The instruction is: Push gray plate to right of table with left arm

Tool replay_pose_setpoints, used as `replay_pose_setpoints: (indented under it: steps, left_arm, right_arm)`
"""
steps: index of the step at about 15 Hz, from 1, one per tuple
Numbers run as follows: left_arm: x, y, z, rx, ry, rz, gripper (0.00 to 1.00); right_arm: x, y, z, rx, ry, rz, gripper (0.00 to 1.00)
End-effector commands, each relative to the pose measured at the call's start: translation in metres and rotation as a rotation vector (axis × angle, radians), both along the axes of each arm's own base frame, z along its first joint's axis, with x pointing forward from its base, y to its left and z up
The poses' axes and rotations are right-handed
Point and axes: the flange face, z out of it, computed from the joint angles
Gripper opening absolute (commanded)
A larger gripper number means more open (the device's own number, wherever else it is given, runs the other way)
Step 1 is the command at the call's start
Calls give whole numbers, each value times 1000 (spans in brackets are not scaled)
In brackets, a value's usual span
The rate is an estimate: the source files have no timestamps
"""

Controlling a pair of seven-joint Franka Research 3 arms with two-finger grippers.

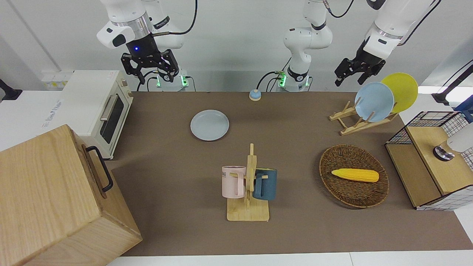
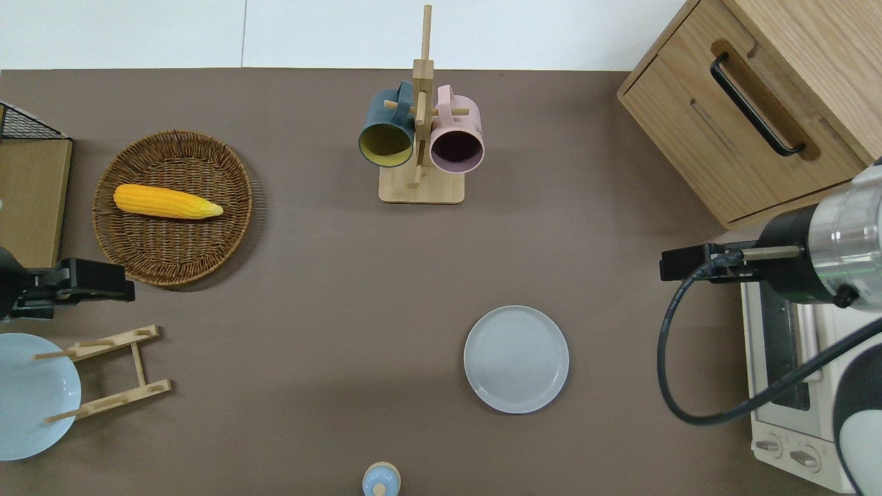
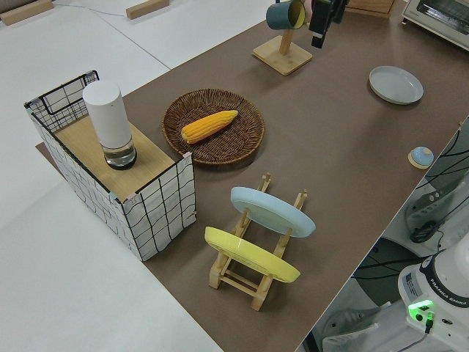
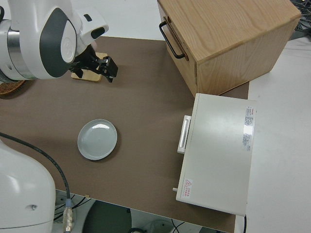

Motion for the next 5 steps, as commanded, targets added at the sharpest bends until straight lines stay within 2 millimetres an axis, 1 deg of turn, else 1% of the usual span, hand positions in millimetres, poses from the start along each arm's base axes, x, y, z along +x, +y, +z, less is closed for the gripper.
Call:
replay_pose_setpoints:
  steps: [1, 5]
  left_arm:
    - [3, 0, 4, 25, 1, -2, 993]
    - [2, 1, 5, 24, -2, -2, 993]
  right_arm:
    - [1, 0, 3, 18, 0, -2, 996]
    - [1, 0, 3, 18, 0, -2, 996]
